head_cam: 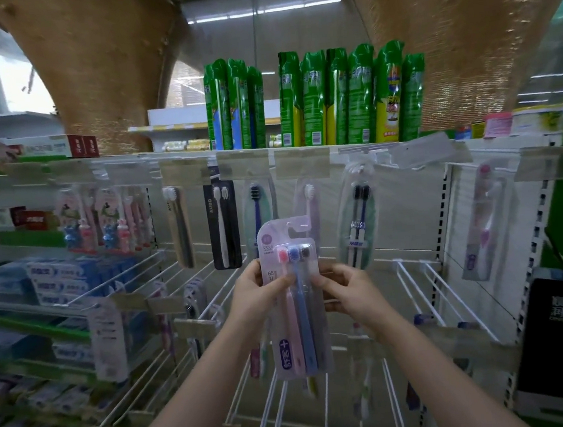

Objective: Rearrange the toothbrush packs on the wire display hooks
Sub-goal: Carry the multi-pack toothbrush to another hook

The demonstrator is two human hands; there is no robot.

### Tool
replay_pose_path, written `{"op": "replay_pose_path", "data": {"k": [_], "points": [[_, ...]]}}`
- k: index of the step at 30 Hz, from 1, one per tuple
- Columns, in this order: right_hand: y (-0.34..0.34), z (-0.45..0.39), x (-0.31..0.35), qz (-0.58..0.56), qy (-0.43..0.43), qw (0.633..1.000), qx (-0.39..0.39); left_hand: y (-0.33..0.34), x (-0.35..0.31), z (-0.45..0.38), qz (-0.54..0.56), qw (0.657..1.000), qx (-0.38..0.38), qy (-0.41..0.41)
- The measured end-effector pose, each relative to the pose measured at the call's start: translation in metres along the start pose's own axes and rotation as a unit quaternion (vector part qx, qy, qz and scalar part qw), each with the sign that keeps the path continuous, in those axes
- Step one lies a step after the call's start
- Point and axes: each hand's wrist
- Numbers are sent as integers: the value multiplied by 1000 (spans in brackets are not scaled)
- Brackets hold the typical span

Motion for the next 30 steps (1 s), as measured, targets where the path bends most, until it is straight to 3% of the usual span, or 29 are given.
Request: {"op": "replay_pose_path", "data": {"k": [7,13,30], "points": [[41,-5,-8,-54,16,998,23,-59,2,13,-51,996,15,-74],[92,-5,-14,0,26,996,82,-124,9,25,-84,990,25,-110],[366,-38,-33,-30,95,992,81,-398,7,8,-141,970,33,-194]]}}
Point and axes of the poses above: each hand's wrist, its own z-axis away from the middle knuckle, its own y-axis out of the palm, x = y × z, and after that the axes turned 11 degrees about z, right-handed
